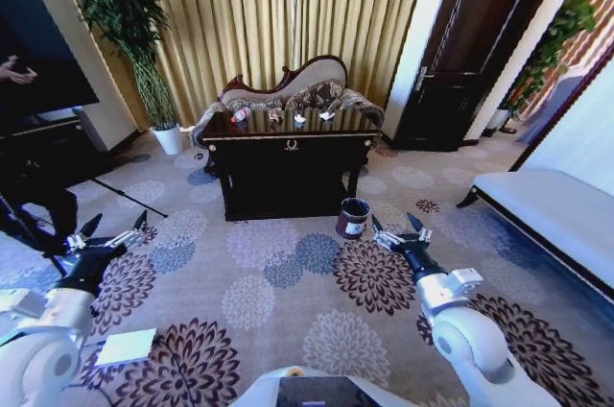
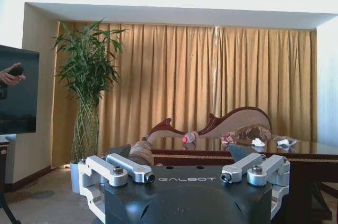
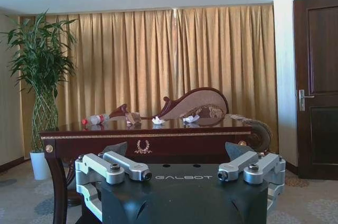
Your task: Move to the front of the table and place the trash on the table into the trash bin.
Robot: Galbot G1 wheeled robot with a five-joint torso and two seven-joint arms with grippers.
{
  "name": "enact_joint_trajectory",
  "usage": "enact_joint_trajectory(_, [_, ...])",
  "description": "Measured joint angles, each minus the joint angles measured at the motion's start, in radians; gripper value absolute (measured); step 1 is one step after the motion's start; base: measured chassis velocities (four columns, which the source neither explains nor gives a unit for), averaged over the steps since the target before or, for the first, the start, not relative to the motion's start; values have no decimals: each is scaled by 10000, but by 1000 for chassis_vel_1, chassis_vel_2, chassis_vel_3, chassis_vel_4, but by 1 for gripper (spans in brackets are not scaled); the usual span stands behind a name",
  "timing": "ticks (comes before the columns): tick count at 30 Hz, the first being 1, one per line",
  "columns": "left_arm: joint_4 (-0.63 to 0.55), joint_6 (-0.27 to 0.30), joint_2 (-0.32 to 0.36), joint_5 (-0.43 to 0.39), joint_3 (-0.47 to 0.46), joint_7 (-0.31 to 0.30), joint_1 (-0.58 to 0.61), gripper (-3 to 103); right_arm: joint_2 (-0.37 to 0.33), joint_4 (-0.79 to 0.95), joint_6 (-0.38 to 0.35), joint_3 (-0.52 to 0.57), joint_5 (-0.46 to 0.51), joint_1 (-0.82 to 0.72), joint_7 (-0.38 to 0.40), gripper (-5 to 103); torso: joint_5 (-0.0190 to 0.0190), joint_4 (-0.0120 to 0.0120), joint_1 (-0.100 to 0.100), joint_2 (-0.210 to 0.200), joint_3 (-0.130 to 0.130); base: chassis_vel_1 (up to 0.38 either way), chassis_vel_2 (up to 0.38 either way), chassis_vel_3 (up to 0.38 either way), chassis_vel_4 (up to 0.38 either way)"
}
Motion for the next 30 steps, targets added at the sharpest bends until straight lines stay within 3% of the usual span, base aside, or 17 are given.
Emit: enact_joint_trajectory(30, [-36,-44,-73,18,-7,28,53,100,89,43,-1,63,-70,-68,0,100,0,0,0,0,-1,0,0,0,0])
